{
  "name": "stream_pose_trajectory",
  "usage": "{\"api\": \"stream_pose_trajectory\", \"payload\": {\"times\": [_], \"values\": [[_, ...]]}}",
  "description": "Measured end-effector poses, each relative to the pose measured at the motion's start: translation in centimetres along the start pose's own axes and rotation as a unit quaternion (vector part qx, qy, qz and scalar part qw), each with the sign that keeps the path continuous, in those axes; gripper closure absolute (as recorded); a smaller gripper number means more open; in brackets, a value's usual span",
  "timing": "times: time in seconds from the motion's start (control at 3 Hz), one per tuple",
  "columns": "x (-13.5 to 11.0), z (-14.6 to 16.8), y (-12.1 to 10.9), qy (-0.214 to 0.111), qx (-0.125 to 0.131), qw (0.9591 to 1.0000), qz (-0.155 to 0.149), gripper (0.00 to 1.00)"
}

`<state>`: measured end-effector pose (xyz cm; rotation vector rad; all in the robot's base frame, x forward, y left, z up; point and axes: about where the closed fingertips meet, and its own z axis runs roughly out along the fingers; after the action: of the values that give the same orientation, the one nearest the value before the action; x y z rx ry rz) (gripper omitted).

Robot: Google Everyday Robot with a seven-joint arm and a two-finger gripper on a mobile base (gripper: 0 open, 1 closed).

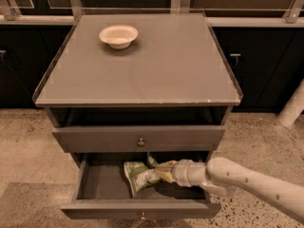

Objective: Pick green jalapeno chip bag from middle drawer and place on counter

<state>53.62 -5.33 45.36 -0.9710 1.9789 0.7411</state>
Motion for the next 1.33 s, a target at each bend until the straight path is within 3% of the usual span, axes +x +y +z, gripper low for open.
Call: {"api": "stream_pose_trajectory", "payload": {"times": [0.67, 1.0, 1.33], "values": [[-3.2, -13.1, 3.9, 0.037, 0.085, 0.9955, 0.020, 1.00], [-6.6, -18.5, 5.3, 0.025, 0.101, 0.9945, -0.013, 1.00], [-6.5, -18.9, 5.9, 0.026, 0.093, 0.9952, -0.012, 1.00]]}}
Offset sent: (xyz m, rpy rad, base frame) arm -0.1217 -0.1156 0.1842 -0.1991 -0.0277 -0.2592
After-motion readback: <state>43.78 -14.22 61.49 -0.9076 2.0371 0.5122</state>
